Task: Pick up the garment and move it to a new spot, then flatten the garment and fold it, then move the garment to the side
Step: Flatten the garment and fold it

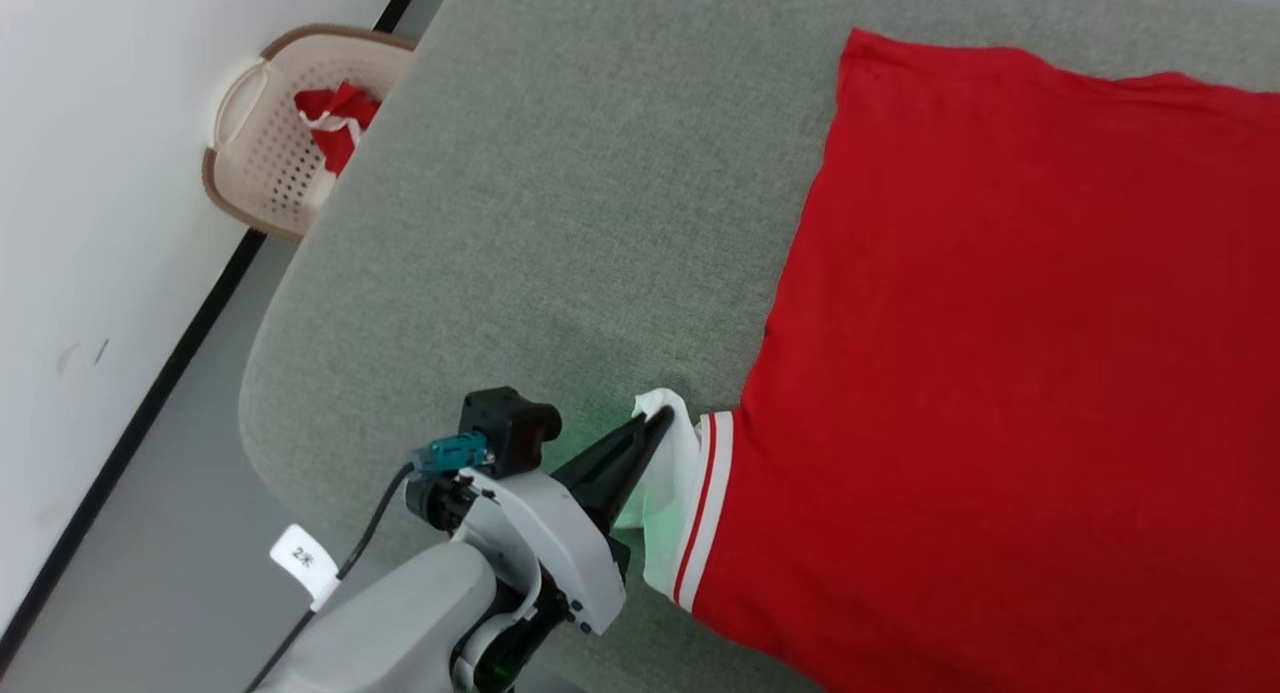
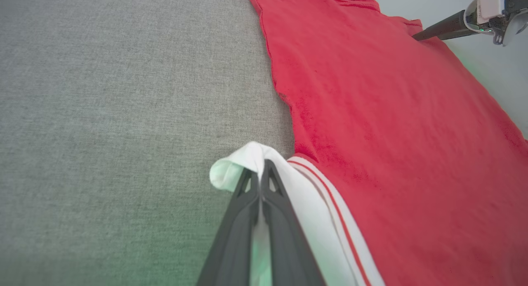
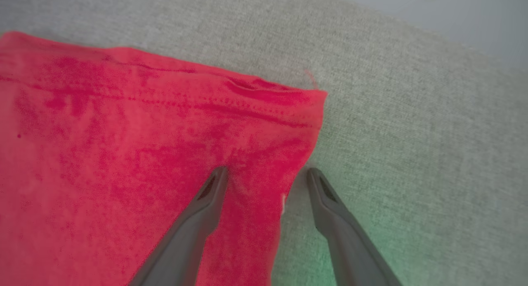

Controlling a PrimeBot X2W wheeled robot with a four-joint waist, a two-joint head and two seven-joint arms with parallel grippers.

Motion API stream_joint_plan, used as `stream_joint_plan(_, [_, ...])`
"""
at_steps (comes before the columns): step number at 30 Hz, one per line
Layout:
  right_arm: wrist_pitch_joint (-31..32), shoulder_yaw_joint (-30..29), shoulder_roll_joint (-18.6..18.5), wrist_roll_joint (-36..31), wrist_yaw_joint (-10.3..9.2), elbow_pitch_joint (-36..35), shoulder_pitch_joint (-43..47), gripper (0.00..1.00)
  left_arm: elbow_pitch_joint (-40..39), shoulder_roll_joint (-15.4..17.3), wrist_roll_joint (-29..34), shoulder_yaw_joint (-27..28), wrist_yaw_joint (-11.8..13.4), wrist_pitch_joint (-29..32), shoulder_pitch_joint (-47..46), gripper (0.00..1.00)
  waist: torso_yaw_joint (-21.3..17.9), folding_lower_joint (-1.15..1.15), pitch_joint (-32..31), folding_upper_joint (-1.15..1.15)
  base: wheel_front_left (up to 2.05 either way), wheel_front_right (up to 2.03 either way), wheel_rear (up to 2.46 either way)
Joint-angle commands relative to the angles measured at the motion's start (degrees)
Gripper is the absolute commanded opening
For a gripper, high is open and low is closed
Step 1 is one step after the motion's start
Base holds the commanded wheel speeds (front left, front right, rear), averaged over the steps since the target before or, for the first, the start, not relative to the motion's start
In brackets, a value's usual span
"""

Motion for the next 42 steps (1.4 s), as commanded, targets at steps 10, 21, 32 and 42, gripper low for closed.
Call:
stream_joint_plan(10, [3.4,-3.1,-0.5,-6.2,-0.13,12.5,-0.7,0.00,1.3,-1.0,-0.1,0.8,-1.1,-1.4,0.0,0.00,1.1,0.00,2.3,0.00,0.00,0.00,0.00])
stream_joint_plan(21, [3.3,-3.0,-0.4,-3.4,-0.09,11.8,-1.7,0.00,6.0,-1.8,-0.6,0.7,-3.0,-1.7,-1.6,0.00,0.3,0.00,-1.3,0.00,0.00,0.00,0.00])
stream_joint_plan(32, [3.6,7.1,-1.7,14.2,-0.05,-8.7,12.1,0.00,8.8,1.8,-1.7,2.3,-2.8,-2.1,0.8,0.00,-7.4,0.00,-6.9,0.00,0.00,0.00,0.00])
stream_joint_plan(42, [3.2,5.1,-5.5,24.4,-0.07,-29.6,32.3,0.00,7.1,5.5,-2.8,3.1,-0.7,-1.8,4.2,0.00,-13.2,0.00,-10.5,0.00,0.00,0.00,0.00])
